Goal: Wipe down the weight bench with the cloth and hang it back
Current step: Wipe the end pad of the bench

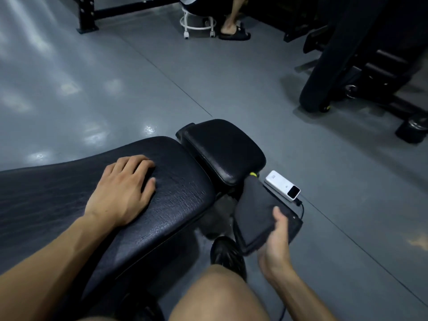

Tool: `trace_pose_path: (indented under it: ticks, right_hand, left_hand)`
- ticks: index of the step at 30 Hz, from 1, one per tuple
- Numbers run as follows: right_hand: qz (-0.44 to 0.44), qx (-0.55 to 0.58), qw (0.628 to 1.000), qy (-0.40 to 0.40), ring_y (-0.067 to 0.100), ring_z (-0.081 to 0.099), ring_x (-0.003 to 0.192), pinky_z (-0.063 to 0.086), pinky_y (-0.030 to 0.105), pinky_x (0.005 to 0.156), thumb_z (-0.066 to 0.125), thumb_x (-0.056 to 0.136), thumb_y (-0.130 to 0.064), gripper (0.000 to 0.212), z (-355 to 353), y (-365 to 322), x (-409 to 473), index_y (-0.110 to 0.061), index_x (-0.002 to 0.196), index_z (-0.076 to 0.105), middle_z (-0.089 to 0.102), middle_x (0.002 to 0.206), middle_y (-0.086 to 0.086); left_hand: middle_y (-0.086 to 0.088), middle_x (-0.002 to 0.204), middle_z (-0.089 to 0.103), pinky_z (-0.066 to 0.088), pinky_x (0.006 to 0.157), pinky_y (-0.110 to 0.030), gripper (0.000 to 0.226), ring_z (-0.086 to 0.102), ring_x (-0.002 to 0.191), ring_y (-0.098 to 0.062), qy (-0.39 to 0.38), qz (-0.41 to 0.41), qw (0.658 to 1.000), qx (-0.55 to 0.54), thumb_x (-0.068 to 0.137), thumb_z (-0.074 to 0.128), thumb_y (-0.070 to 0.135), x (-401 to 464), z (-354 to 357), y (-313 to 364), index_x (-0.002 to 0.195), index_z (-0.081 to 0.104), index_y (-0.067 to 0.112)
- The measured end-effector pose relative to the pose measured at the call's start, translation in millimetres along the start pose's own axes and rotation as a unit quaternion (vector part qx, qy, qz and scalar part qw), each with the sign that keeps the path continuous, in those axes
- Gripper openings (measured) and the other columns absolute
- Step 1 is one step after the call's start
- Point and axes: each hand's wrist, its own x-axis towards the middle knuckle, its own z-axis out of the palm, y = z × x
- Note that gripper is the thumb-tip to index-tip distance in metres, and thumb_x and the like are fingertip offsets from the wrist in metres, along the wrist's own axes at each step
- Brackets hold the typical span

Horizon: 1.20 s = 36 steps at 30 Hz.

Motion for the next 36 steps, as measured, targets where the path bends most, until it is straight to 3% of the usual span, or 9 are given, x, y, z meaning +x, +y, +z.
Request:
trace_pose_path:
  ticks: [8,10,13,20,22,24,26,28,36]
  right_hand:
    - [0.115,0.098,0.985,0.081,0.022,0.066,0.045,0.051,0.025,0.040,0.047,0.100,-0.054,0.055,71.2,-19.0,22.7,-0.008,0.079,0.068,0.071,0.063,0.011]
    - [0.108,0.050,0.990,0.082,0.022,0.072,0.062,0.056,0.024,0.056,0.043,0.100,-0.060,0.064,103.9,-18.5,38.5,-0.002,0.089,0.067,0.073,0.076,0.018]
    - [0.091,-0.025,0.986,0.139,0.031,0.058,0.125,0.046,0.046,0.108,0.041,0.095,-0.067,0.080,125.8,-13.0,70.0,-0.008,0.149,0.035,0.056,0.137,0.021]
    - [0.080,-0.028,0.971,0.221,0.022,0.049,0.054,0.038,0.017,0.038,0.035,0.101,-0.038,0.030,81.1,-65.1,133.1,-0.017,0.089,0.053,0.054,0.075,0.003]
    - [0.067,-0.075,0.975,0.198,0.026,0.053,0.049,0.043,0.026,0.041,0.038,0.095,-0.044,0.038,79.7,-48.1,126.1,-0.012,0.099,0.057,0.057,0.071,0.009]
    - [0.036,-0.139,0.974,0.174,0.037,0.069,0.076,0.059,0.046,0.067,0.041,0.087,-0.055,0.061,76.1,-18.3,108.2,-0.005,0.117,0.060,0.069,0.093,0.020]
    - [0.003,-0.165,0.970,0.176,0.031,0.069,0.093,0.057,0.041,0.086,0.043,0.088,-0.055,0.065,73.8,-10.8,101.8,-0.004,0.123,0.060,0.072,0.102,0.012]
    - [-0.020,-0.149,0.970,0.190,0.022,0.066,0.074,0.053,0.029,0.065,0.044,0.094,-0.043,0.048,74.5,-26.7,122.9,-0.004,0.117,0.060,0.069,0.082,0.004]
    - [-0.091,-0.320,0.932,0.146,0.022,0.065,0.089,0.043,0.035,0.067,0.042,0.088,-0.051,0.035,54.6,-79.2,156.5,-0.024,0.087,0.064,0.067,0.088,-0.004]
  left_hand:
    - [-0.001,0.136,0.055,0.038,0.104,-0.048,0.046,0.047,0.126,-0.029,0.000,-0.004,1.000,-0.007,0.097,0.035,0.047,0.4,-2.0,2.2,0.128,0.057,0.020]
    - [0.000,0.135,0.055,0.038,0.104,-0.049,0.046,0.047,0.125,-0.030,-0.001,-0.004,1.000,-0.015,0.097,0.035,0.047,0.4,-2.1,2.1,0.128,0.057,0.020]
    - [0.001,0.135,0.056,0.040,0.103,-0.049,0.045,0.048,0.124,-0.029,0.004,-0.002,1.000,-0.021,0.097,0.036,0.047,2.6,-1.0,1.5,0.128,0.057,0.020]
    - [0.001,0.134,0.055,0.040,0.102,-0.051,0.046,0.048,0.123,-0.029,0.002,0.004,1.000,-0.017,0.096,0.036,0.048,4.3,1.6,0.1,0.128,0.056,0.021]
    - [0.000,0.135,0.055,0.040,0.103,-0.051,0.046,0.048,0.123,-0.029,0.001,0.002,1.000,-0.011,0.097,0.037,0.048,6.1,2.4,-0.3,0.129,0.056,0.021]
    - [0.000,0.136,0.054,0.040,0.103,-0.050,0.046,0.047,0.123,-0.029,-0.003,0.002,1.000,-0.007,0.097,0.037,0.047,5.2,4.0,-1.2,0.130,0.056,0.020]
    - [0.001,0.136,0.054,0.040,0.103,-0.050,0.046,0.047,0.123,-0.029,-0.001,0.000,1.000,-0.009,0.097,0.037,0.047,4.2,3.8,-1.6,0.130,0.056,0.020]
    - [0.002,0.136,0.053,0.039,0.103,-0.049,0.046,0.047,0.124,-0.028,-0.003,0.004,1.000,-0.009,0.097,0.037,0.047,6.5,3.6,-3.6,0.131,0.055,0.021]
    - [0.002,0.136,0.054,0.039,0.103,-0.049,0.046,0.048,0.124,-0.028,-0.007,-0.002,1.000,-0.011,0.097,0.038,0.047,4.9,2.4,-2.0,0.130,0.056,0.021]
